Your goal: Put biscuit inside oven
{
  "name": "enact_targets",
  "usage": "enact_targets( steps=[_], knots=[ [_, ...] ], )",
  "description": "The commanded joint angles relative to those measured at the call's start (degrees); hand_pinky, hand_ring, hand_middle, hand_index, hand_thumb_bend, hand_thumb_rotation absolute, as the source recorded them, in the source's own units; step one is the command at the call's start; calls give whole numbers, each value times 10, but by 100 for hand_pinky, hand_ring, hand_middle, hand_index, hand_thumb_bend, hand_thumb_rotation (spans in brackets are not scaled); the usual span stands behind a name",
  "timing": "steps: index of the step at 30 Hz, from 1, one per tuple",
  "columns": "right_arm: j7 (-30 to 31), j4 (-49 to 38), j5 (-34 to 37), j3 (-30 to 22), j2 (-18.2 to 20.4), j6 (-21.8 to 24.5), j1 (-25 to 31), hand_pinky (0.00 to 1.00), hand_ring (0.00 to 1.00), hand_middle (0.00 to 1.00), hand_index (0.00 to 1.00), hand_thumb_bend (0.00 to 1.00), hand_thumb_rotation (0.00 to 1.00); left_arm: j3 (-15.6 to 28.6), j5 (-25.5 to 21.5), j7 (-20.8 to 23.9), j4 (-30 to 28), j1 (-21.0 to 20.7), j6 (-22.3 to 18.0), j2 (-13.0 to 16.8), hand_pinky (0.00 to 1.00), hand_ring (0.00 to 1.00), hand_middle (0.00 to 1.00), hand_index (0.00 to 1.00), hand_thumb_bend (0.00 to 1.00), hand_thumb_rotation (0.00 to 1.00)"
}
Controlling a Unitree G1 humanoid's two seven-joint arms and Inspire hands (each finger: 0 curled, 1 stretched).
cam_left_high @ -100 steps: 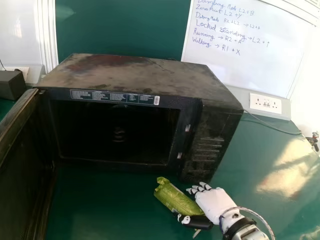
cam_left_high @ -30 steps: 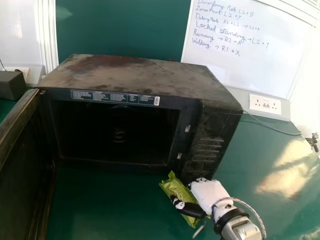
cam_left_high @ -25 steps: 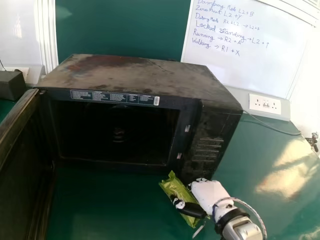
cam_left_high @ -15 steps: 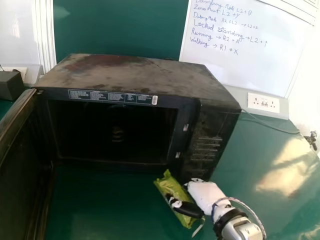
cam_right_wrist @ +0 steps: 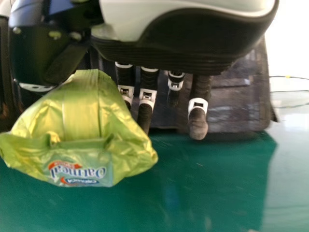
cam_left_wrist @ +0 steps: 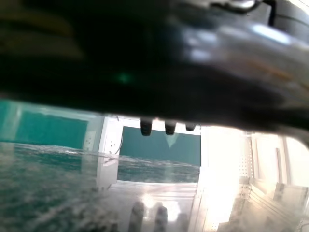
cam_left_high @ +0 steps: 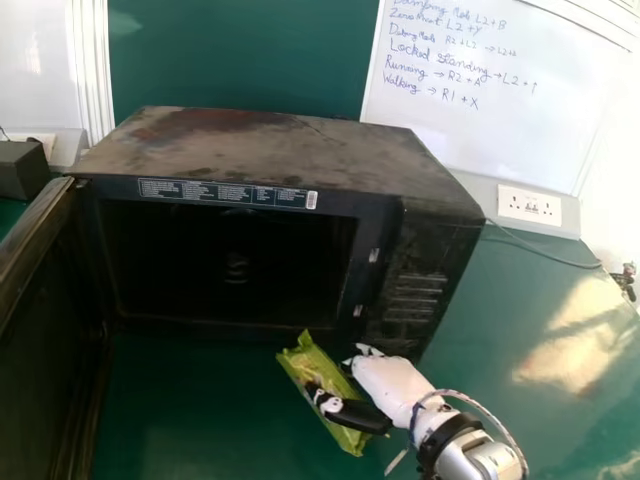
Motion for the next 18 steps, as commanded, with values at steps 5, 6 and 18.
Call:
enact_targets(
  steps=[5, 6, 18],
  knots=[
    [-9, -17, 32, -4, 22, -4, -11, 11, 42, 49, 49, 50, 0, 1, 3, 8, 4, 1, 2, -6, 59, 74, 82, 83, 71, 53],
    [-6, -20, 34, -3, 24, -2, -12, 11, 42, 49, 49, 50, 0, 1, 3, 6, 6, 1, 1, -5, 60, 74, 82, 83, 71, 54],
    [-5, -40, 40, 13, 50, -4, -28, 11, 41, 48, 49, 50, 0, -2, -4, 5, 10, -4, 2, -2, 62, 74, 81, 81, 72, 56]
  ],
)
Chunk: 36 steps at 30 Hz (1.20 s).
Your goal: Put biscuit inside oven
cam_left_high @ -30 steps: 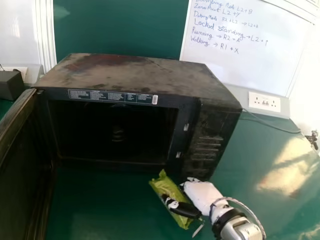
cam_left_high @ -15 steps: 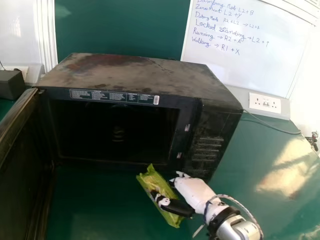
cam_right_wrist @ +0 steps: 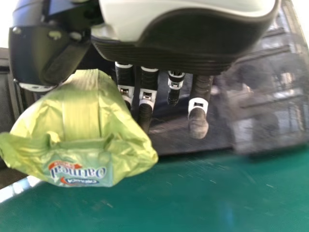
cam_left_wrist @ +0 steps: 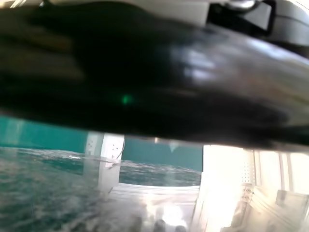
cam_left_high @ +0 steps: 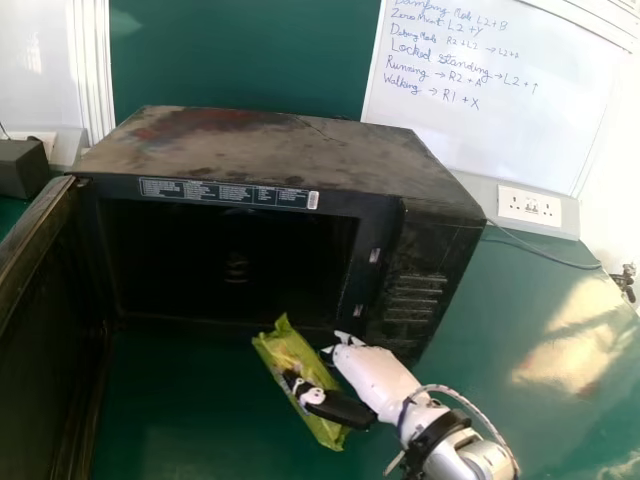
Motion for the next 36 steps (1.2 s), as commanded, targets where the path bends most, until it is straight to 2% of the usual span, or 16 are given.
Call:
enact_targets(
  steps=[1, 10, 13, 19, 23, 24, 26, 28, 29, 30, 31, 33, 35, 36],
  knots=[
    [-2, -7, 2, 5, 5, -4, -13, 11, 42, 48, 49, 50, 0, -3, -1, 1, -2, 1, 2, -4, 62, 74, 80, 80, 72, 56],
    [-8, 17, 10, 19, 39, 3, -62, 11, 42, 48, 49, 50, 0, -5, -3, -1, 1, 0, 1, -6, 69, 77, 80, 81, 73, 52],
    [-14, 32, 22, 19, 59, 11, -80, 10, 42, 48, 49, 50, 0, -6, -8, -4, 0, 1, 3, -5, 69, 77, 80, 81, 73, 49],
    [-24, 69, 20, 24, 93, 36, -127, 10, 42, 48, 49, 50, 0, -6, -13, -6, 1, 4, 7, -6, 70, 78, 81, 81, 73, 49],
    [-39, 106, 9, 35, 108, 43, -166, 10, 42, 49, 49, 50, 0, -4, -11, -8, 3, 1, 6, -4, 62, 72, 78, 80, 73, 51],
    [-44, 116, 6, 38, 112, 45, -176, 10, 41, 48, 49, 50, 0, -4, -11, -7, 2, 2, 7, -4, 56, 68, 75, 79, 73, 51],
    [-52, 134, -4, 45, 121, 54, -196, 10, 42, 49, 49, 50, 0, -3, -13, -10, 4, 2, 7, -4, 31, 44, 55, 79, 73, 52],
    [-61, 154, -13, 51, 128, 60, -216, 10, 42, 49, 49, 50, 0, -3, -10, -8, 4, 2, 7, -5, 18, 27, 41, 79, 73, 51],
    [-66, 166, -18, 54, 130, 60, -227, 10, 42, 49, 49, 50, 0, -3, -10, -8, 5, 3, 8, -5, 17, 25, 38, 79, 73, 52],
    [-69, 178, -25, 59, 131, 62, -239, 10, 42, 49, 49, 50, 0, -3, -9, -8, 5, 3, 7, -6, 20, 27, 40, 79, 74, 52],
    [-72, 190, -27, 62, 133, 63, -250, 10, 42, 49, 49, 50, 0, -3, -11, -9, 6, 3, 7, -6, 30, 41, 52, 78, 74, 54],
    [-86, 219, -25, 64, 139, 57, -270, 9, 42, 49, 49, 50, 0, -3, -12, -13, 7, 3, 6, -6, 40, 50, 59, 77, 75, 55],
    [-100, 249, -18, 64, 145, 49, -290, 9, 42, 49, 49, 50, 0, -3, -13, -15, 9, 3, 5, -6, 29, 37, 48, 76, 75, 51],
    [-106, 264, -18, 66, 147, 45, -301, 9, 42, 49, 49, 50, 0, -2, -8, -16, 10, 1, 1, -7, 30, 40, 49, 76, 75, 51]
  ],
)
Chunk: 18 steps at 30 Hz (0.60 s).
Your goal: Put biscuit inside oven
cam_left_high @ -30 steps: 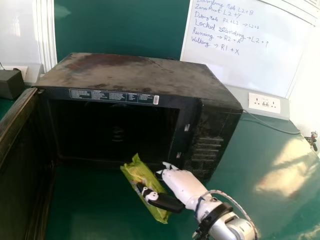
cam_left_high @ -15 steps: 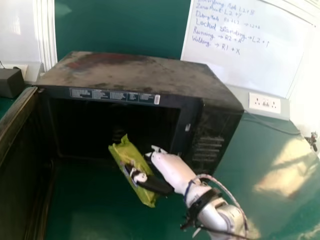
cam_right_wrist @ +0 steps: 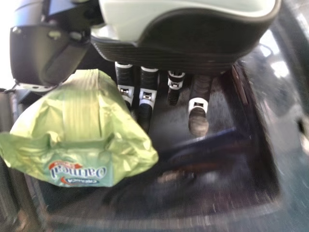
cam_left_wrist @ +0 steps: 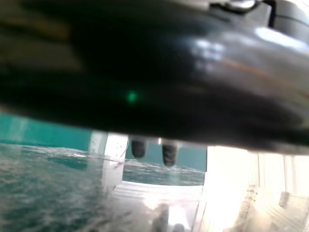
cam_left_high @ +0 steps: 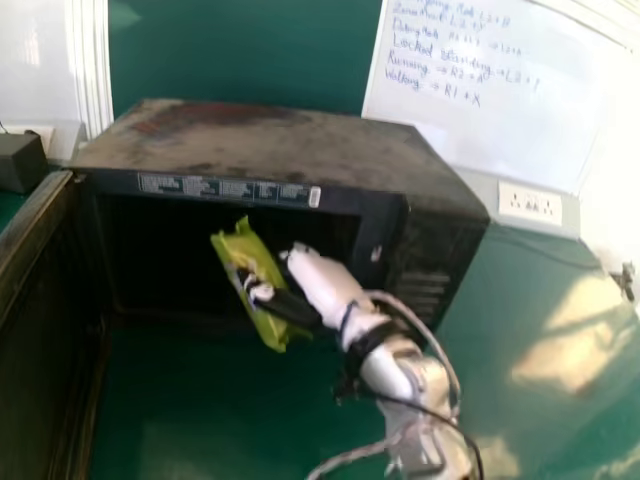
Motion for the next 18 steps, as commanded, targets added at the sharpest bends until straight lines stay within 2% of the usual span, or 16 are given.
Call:
enact_targets(
  steps=[1, 2, 4, 5, 8, 12, 15, 18],
  knots=[
    [-23, 33, 9, 3, 12, -11, -34, 9, 42, 49, 49, 50, 0, -1, -3, -4, 5, 1, -4, -7, 28, 34, 44, 76, 75, 51],
    [-28, 48, 13, 1, 17, -10, -44, 9, 42, 49, 49, 50, 0, -1, -2, -3, 5, 0, -5, -8, 22, 27, 36, 76, 75, 49],
    [-37, 81, 21, 1, 23, -13, -64, 9, 42, 49, 49, 50, 0, -1, 0, -4, 6, 1, -7, -10, 11, 17, 25, 77, 75, 44],
    [-40, 99, 22, 3, 24, -16, -76, 9, 42, 49, 49, 50, 0, -1, 2, -5, 6, 1, -8, -11, 10, 16, 25, 77, 75, 43],
    [-53, 149, 17, 11, 29, -19, -106, 9, 41, 49, 49, 50, 0, -3, -6, -10, 8, 2, -6, -11, 16, 25, 39, 78, 76, 47],
    [-74, 211, 22, 19, 35, -33, -134, 9, 41, 49, 49, 50, 0, -3, -4, -14, 9, 0, -11, -13, 19, 30, 44, 78, 78, 48],
    [-87, 254, 23, 24, 38, -43, -153, 9, 42, 49, 49, 50, 0, -5, -7, -14, 5, 4, -6, -14, 27, 41, 53, 77, 80, 49],
    [-99, 290, 23, 28, 42, -49, -169, 8, 41, 49, 49, 50, 0, -5, -10, -16, 5, 5, -5, -14, 31, 46, 58, 77, 80, 49]
  ],
)
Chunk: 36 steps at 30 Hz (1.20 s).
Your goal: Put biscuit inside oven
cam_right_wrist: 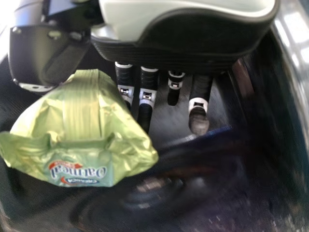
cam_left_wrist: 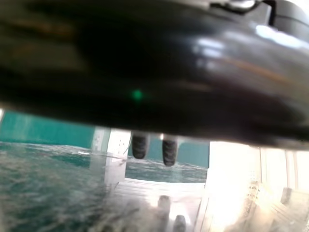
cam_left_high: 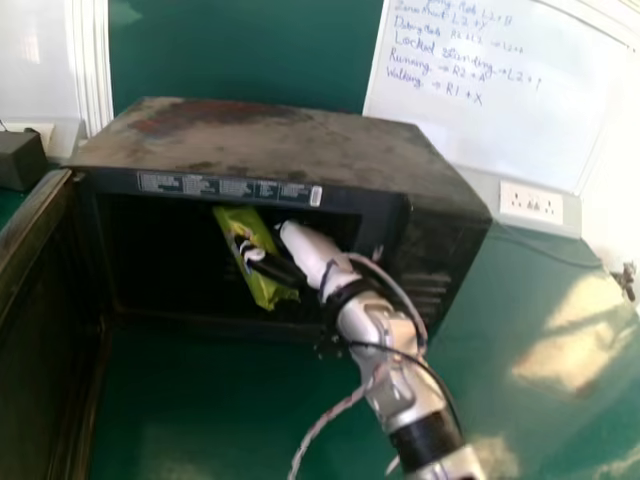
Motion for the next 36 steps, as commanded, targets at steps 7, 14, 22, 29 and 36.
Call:
enact_targets(
  steps=[7, 14, 22, 29, 36],
  knots=[
    [-30, 62, 7, 13, 8, -17, -49, 9, 42, 49, 49, 50, 0, -4, -8, -3, -1, 7, -1, -11, 38, 55, 65, 77, 80, 49],
    [-46, 91, 13, 15, 14, -28, -54, 9, 41, 49, 49, 50, 0, -5, -12, -7, -2, 12, -2, -14, 36, 52, 63, 76, 80, 47],
    [-72, 147, 20, 16, 26, -50, -69, 8, 41, 49, 49, 50, 0, -9, -20, -13, -6, 21, -1, -17, 33, 46, 59, 77, 79, 47],
    [-102, 260, 23, 20, 49, -66, -122, 8, 41, 48, 49, 50, 0, -9, -19, -24, 1, 17, -9, -18, 53, 67, 72, 76, 80, 47],
    [-131, 370, 21, 34, 73, -80, -180, 8, 41, 48, 50, 50, 0, -12, -25, -33, 6, 18, -12, -18, 58, 71, 76, 77, 79, 49]
  ],
)
